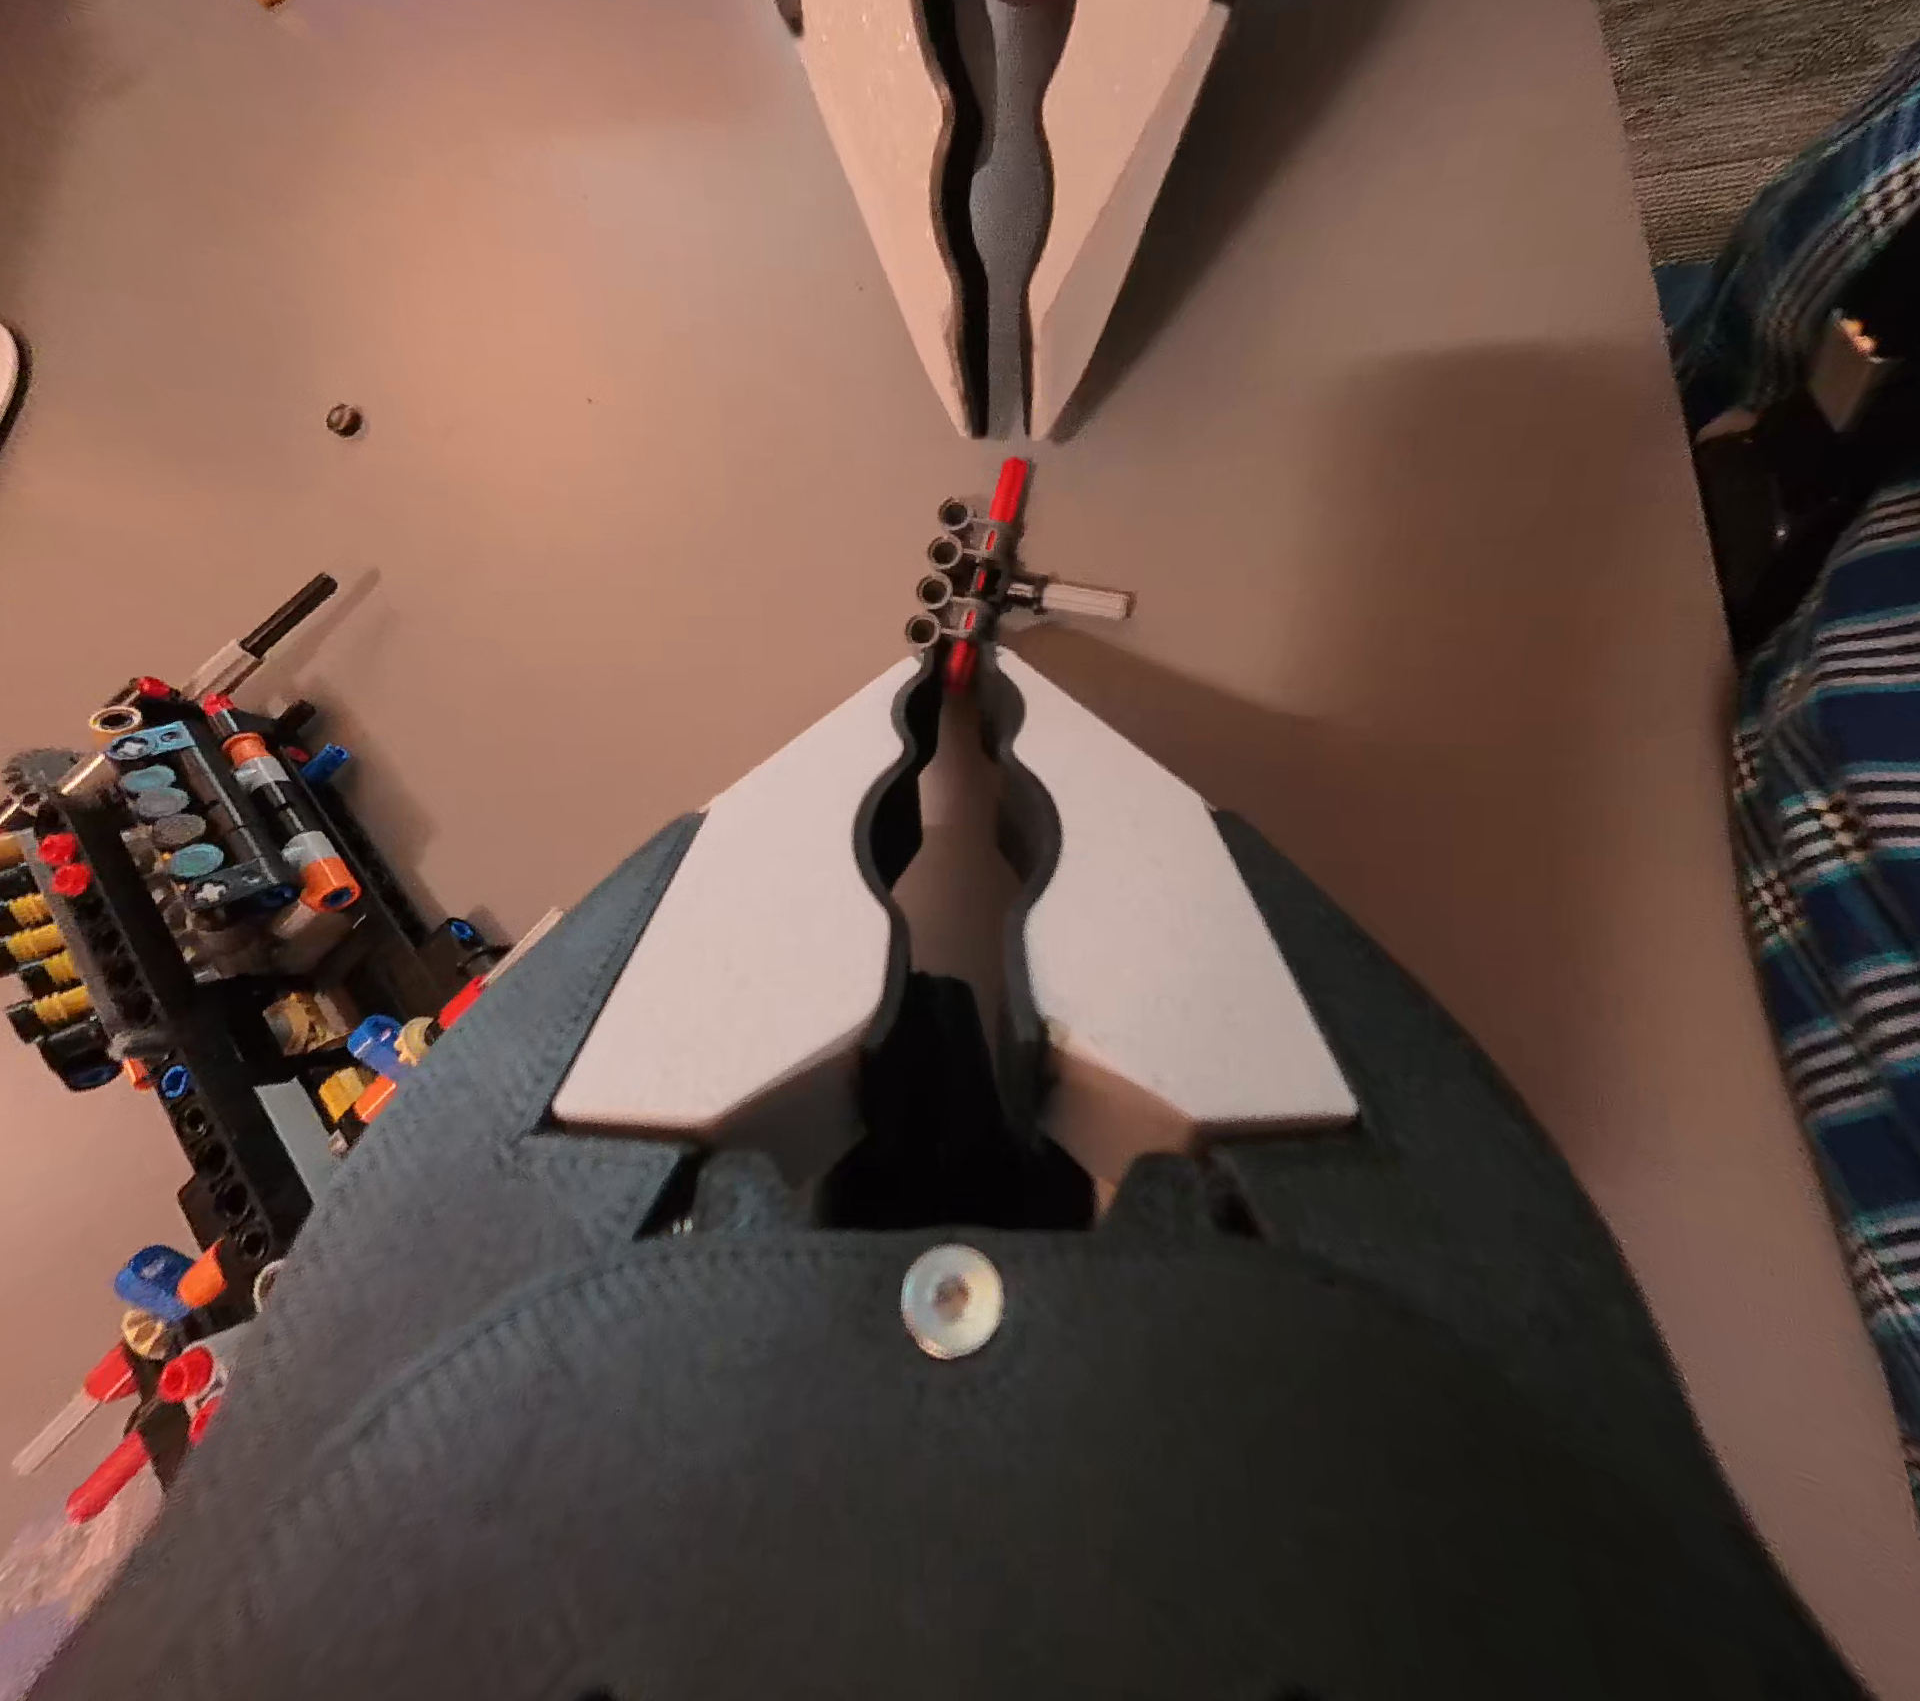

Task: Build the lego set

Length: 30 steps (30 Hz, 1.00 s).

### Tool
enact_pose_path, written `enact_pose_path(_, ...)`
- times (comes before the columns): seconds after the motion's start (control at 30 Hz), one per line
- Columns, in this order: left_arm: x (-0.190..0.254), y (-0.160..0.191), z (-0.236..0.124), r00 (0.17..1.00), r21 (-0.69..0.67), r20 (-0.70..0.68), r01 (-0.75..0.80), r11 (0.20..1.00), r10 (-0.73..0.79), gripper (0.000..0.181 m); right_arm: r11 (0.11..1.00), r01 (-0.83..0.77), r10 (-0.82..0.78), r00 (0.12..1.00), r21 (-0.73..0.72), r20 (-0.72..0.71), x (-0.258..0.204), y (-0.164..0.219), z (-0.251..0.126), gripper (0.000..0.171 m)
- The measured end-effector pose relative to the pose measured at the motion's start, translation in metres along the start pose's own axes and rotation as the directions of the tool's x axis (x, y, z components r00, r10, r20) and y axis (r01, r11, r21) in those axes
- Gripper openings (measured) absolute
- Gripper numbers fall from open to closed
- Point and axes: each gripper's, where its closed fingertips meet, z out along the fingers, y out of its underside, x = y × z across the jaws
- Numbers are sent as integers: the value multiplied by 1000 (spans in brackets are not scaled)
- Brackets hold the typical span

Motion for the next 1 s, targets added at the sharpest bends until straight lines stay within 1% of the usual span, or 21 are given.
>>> enact_pose_path(0.03,0,0,0,1000,0,-4,4,1000,-4,6,1000,-6,6,1000,6,-5,1,0,-1,4)
enact_pose_path(0.07,0,-1,1,1000,0,-10,5,1000,-5,5,1000,-6,6,1000,7,-10,1,0,-1,0)
enact_pose_path(0.13,0,-2,2,1000,0,-7,3,1000,-3,7,1000,1,-1,1000,-13,-25,0,4,4,0)
enact_pose_path(0.43,1,-1,3,1000,-6,-16,1,1000,-1,4,1000,6,-6,998,-5,-66,3,4,3,0)
enact_pose_path(0.93,0,-1,4,1000,-10,-5,-9,1000,9,4,1000,6,-6,998,-4,-60,3,4,4,0)
enact_pose_path(1.0,2,-2,5,1000,-5,-6,-29,1000,29,3,1000,12,-12,998,2,-63,4,1,5,0)
